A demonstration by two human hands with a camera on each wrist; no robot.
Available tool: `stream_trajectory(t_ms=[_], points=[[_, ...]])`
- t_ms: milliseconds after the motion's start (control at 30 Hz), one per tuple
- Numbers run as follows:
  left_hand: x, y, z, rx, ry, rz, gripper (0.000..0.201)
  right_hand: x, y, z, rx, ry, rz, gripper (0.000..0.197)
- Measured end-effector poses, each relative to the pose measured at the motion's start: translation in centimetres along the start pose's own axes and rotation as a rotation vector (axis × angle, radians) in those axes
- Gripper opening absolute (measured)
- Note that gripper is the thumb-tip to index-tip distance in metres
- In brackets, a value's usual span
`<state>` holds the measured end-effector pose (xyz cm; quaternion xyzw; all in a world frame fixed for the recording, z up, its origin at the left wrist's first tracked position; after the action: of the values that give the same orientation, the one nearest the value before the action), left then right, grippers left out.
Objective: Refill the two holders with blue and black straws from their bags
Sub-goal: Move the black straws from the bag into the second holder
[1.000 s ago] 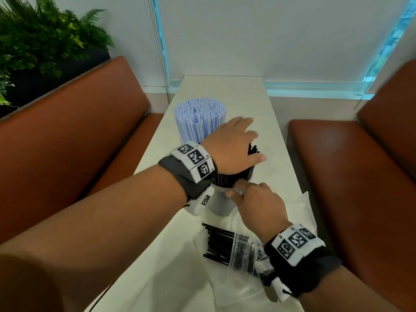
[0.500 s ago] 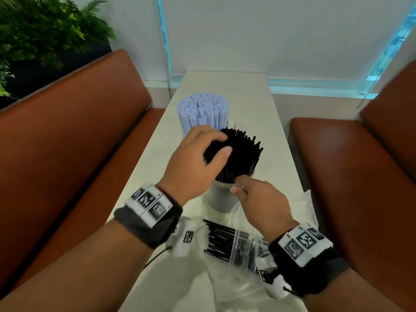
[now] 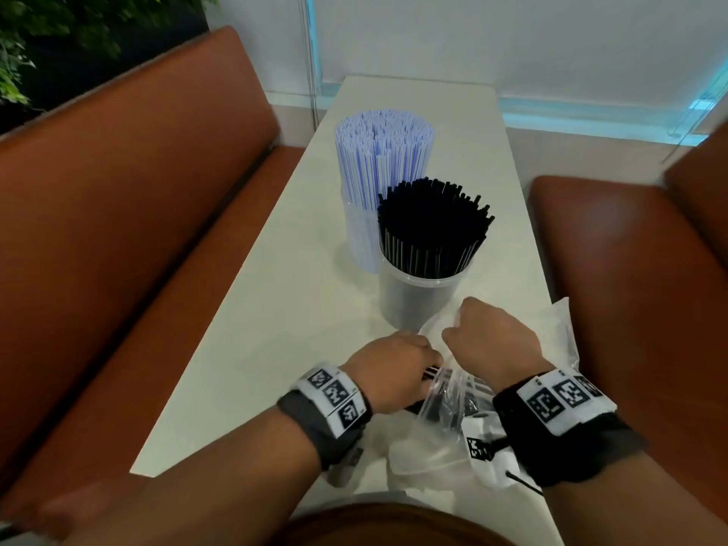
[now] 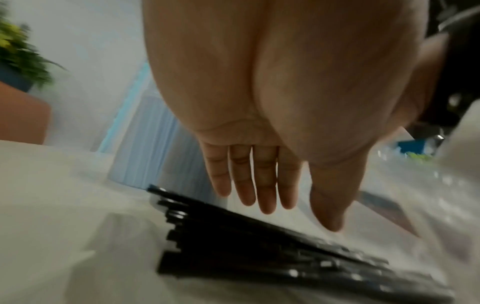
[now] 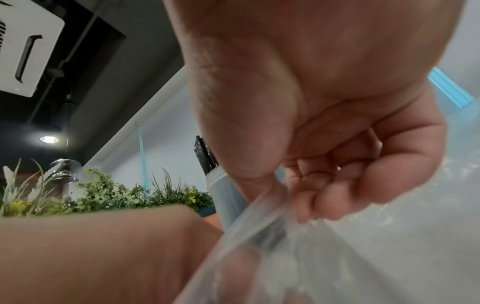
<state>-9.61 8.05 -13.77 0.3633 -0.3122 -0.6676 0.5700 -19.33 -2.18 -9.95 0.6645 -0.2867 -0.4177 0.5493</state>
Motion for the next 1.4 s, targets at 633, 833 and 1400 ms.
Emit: stream_trajectory(t_ms=[633, 833, 1400], points=[[2.3, -1.1, 0.6, 0.234, -0.019, -0.184, 0.024, 0.5, -0.9, 1.2, 0.082, 0.017, 0.026, 0.015], [-0.6, 2.5, -4.1, 0.239, 0.032, -0.079, 0.017, 0.7, -1.1, 1.6, 0.123, -0.025, 0.048, 0.015], [-3.0, 5.7, -3.0, 0.049, -0.068, 0.319, 0.022, -3.2, 2.4, -1.9, 1.082, 0.319, 0.554, 0.04]])
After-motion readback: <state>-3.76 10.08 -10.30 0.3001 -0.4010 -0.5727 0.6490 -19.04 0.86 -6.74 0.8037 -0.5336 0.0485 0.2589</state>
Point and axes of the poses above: each hand's wrist, its own x-axis towards the middle knuckle, its own y-axis out of the back of the hand, z = x × y, the point moved 4 cm from there along x, towards the middle knuckle, and after that the axes turned 11 degrees about -x, right-handed, at the moved point
